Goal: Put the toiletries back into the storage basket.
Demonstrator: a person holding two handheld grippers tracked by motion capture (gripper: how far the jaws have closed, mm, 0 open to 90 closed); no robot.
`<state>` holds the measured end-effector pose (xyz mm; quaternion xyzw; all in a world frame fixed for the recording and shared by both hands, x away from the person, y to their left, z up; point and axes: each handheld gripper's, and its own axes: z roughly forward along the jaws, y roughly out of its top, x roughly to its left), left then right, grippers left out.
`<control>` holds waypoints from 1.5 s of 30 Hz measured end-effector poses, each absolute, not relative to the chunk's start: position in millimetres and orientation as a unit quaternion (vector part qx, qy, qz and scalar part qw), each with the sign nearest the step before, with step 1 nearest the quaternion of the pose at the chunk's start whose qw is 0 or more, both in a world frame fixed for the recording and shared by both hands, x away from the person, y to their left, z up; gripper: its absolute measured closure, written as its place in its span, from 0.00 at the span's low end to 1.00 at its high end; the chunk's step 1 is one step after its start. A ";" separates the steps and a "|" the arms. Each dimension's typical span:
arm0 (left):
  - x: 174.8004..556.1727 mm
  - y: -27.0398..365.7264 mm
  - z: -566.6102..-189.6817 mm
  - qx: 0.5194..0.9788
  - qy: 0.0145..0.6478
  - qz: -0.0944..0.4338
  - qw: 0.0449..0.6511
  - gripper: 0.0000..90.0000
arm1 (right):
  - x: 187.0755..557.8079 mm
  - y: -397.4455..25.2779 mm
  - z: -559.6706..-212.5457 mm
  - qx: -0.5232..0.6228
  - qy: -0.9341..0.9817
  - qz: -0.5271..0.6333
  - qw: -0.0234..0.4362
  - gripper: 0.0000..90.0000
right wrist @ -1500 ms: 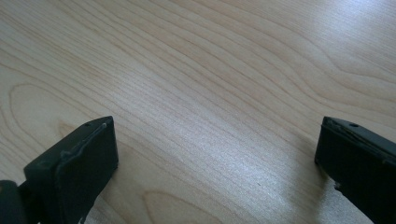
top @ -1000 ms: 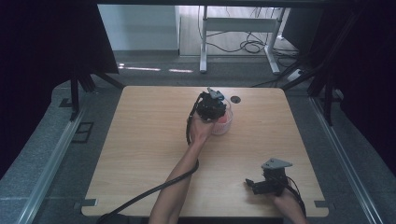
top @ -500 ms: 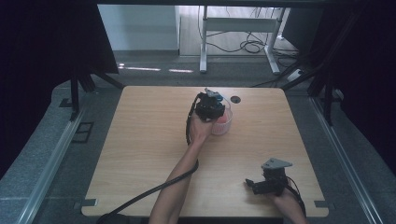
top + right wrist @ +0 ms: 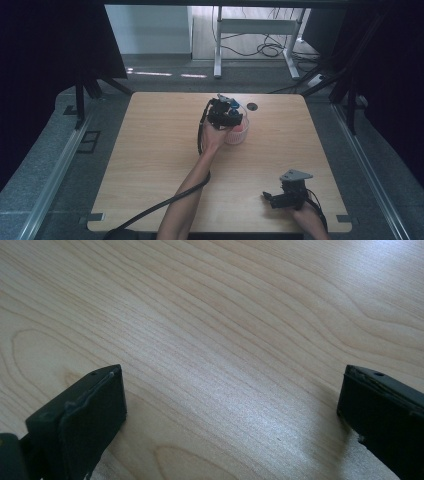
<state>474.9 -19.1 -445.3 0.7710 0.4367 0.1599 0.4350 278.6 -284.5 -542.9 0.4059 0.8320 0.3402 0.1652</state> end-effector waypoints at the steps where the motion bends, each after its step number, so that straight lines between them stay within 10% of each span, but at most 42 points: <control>1: 474.4 -18.3 -444.5 0.771 0.435 0.157 0.438 0.26 | 278.6 -284.4 -543.0 0.406 0.832 0.340 0.165 0.00; 45: 433.3 -4.6 -406.6 0.810 0.360 0.166 0.433 0.13 | 278.6 -284.4 -543.1 0.403 0.833 0.340 0.165 0.00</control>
